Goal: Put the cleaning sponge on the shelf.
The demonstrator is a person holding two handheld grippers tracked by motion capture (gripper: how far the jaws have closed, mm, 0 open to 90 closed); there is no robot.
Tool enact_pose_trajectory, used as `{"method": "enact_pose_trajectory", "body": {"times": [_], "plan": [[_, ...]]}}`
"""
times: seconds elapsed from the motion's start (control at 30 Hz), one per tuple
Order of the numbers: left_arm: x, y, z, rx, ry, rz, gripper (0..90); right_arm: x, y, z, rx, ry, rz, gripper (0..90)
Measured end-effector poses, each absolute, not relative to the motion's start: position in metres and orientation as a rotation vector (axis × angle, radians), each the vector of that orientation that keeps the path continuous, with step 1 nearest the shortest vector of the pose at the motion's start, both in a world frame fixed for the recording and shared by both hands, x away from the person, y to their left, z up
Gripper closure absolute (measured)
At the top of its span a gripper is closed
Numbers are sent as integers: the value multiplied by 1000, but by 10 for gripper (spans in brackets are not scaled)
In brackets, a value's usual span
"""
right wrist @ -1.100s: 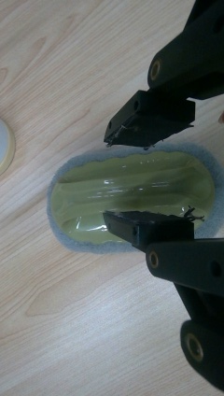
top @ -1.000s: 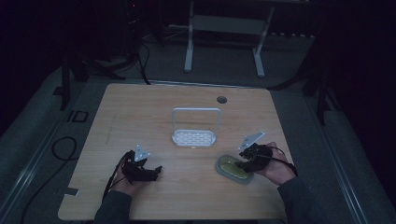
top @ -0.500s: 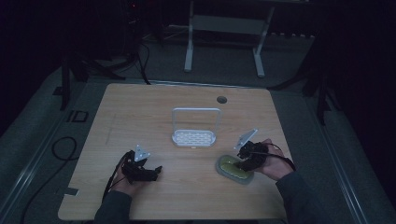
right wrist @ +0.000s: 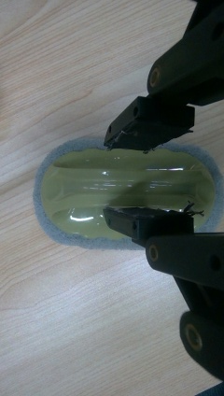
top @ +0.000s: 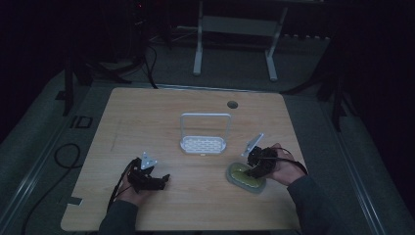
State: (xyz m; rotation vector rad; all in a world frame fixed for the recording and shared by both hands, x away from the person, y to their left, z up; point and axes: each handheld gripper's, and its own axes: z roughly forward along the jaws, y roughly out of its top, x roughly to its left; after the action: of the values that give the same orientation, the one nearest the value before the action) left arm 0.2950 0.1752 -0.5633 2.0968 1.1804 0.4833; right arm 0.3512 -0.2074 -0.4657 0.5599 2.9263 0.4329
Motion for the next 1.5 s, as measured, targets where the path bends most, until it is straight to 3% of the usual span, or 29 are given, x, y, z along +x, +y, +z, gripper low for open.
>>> {"method": "enact_pose_trajectory", "body": {"times": [1.5], "plan": [[295, 175, -563, 2100, 1178, 485, 118, 365, -193, -471, 501, 3034, 242, 568]]}}
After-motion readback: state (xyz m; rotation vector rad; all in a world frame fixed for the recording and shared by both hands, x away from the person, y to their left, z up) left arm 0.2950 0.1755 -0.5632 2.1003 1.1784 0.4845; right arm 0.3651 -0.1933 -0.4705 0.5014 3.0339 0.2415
